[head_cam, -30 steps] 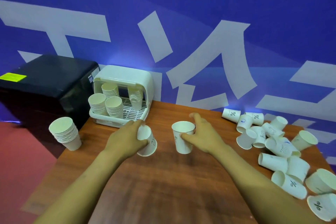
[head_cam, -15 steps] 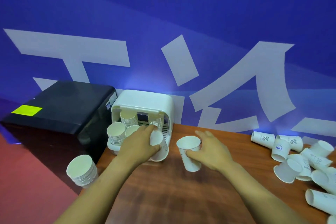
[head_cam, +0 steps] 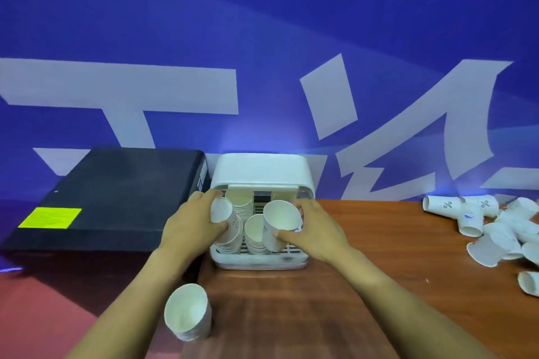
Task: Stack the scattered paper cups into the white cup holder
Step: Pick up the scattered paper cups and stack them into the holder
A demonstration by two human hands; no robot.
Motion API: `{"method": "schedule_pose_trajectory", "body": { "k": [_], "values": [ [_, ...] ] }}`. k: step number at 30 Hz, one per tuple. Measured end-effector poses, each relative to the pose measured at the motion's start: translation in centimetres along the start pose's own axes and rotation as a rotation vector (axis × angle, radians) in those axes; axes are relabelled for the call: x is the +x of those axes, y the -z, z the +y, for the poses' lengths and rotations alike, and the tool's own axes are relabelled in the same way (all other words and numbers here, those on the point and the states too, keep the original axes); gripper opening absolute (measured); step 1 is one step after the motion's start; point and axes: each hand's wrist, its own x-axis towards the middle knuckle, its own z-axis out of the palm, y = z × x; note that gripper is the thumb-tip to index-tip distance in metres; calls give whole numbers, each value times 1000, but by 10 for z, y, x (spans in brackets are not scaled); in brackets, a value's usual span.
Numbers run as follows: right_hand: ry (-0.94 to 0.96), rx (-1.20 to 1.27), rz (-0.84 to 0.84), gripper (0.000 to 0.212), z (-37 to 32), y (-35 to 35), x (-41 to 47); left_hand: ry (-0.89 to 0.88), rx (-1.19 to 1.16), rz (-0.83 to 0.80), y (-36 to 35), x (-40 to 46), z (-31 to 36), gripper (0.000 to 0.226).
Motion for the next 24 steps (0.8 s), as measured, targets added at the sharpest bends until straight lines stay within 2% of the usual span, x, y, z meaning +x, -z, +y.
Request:
{"method": "schedule_pose_trajectory", "body": {
  "k": [4, 12, 18, 24],
  "values": [
    [-25, 64, 29, 70, -16, -18, 14, -7, -38, -15, 0, 11, -20, 48],
    [-25, 83, 92, 60, -27, -38, 34, -48, -43, -72, -12, 38, -33, 50],
    [9, 215, 119, 51, -25, -55, 38, -59, -2, -86, -26, 50, -32, 51],
    [-50, 180, 9, 71, -8, -76, 42, -87, -12, -62, -31, 51, -33, 54]
  ]
}}
